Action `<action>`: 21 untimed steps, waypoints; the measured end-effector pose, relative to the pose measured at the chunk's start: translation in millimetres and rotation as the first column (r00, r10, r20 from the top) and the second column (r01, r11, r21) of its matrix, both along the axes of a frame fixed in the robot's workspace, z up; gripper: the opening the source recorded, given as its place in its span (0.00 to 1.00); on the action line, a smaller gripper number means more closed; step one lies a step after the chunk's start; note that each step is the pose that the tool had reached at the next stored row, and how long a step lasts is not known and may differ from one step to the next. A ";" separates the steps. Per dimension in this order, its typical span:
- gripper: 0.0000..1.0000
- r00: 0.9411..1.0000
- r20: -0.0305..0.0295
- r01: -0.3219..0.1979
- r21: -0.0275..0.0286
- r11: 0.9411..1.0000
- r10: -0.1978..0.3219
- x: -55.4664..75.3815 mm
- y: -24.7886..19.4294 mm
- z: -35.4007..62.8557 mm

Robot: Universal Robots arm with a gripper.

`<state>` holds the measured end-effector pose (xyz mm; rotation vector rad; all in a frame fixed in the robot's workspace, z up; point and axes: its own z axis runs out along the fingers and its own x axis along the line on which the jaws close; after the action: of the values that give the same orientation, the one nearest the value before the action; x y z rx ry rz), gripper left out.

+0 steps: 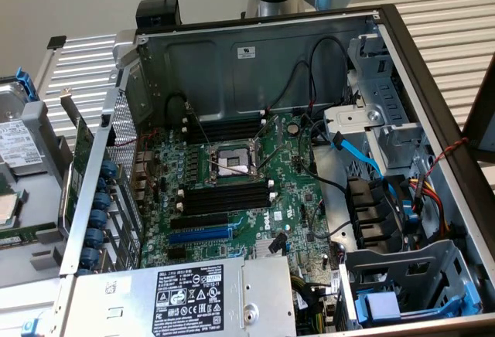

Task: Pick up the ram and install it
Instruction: 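Pick up the ram and move it above insertion slot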

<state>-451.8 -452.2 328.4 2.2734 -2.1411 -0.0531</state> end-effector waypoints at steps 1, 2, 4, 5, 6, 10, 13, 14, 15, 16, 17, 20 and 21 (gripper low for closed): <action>0.12 1.000 0.000 0.000 0.000 1.000 0.000 0.2 0.0 2.8; 0.12 1.000 0.000 0.001 -0.001 1.000 -0.001 0.4 0.0 5.4; 0.12 1.000 0.000 0.002 -0.001 1.000 -0.002 0.9 0.0 11.0; 0.12 1.000 0.000 0.002 -0.002 1.000 -0.002 1.0 0.0 13.2; 0.12 1.000 0.000 0.003 -0.002 1.000 -0.003 1.2 0.0 15.4; 0.12 1.000 -0.001 0.006 -0.006 1.000 -0.006 2.5 0.0 23.6; 0.12 1.000 -0.002 0.009 -0.009 1.000 -0.009 4.2 0.0 29.8; 0.12 1.000 -0.002 0.010 -0.010 1.000 -0.010 4.9 0.0 31.9; 0.12 1.000 -0.003 0.011 -0.012 1.000 -0.011 5.6 0.0 34.1; 0.12 1.000 -0.004 0.012 -0.013 1.000 -0.012 6.3 0.0 36.3; 0.12 1.000 -0.004 0.013 -0.014 1.000 -0.013 6.9 0.0 38.8; 0.12 1.000 -0.005 0.016 -0.017 1.000 -0.016 8.5 0.0 46.4; 0.12 1.000 -0.005 0.016 -0.018 1.000 -0.016 9.0 0.0 48.4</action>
<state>-442.9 -452.2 376.8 2.2438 -2.1488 -0.0404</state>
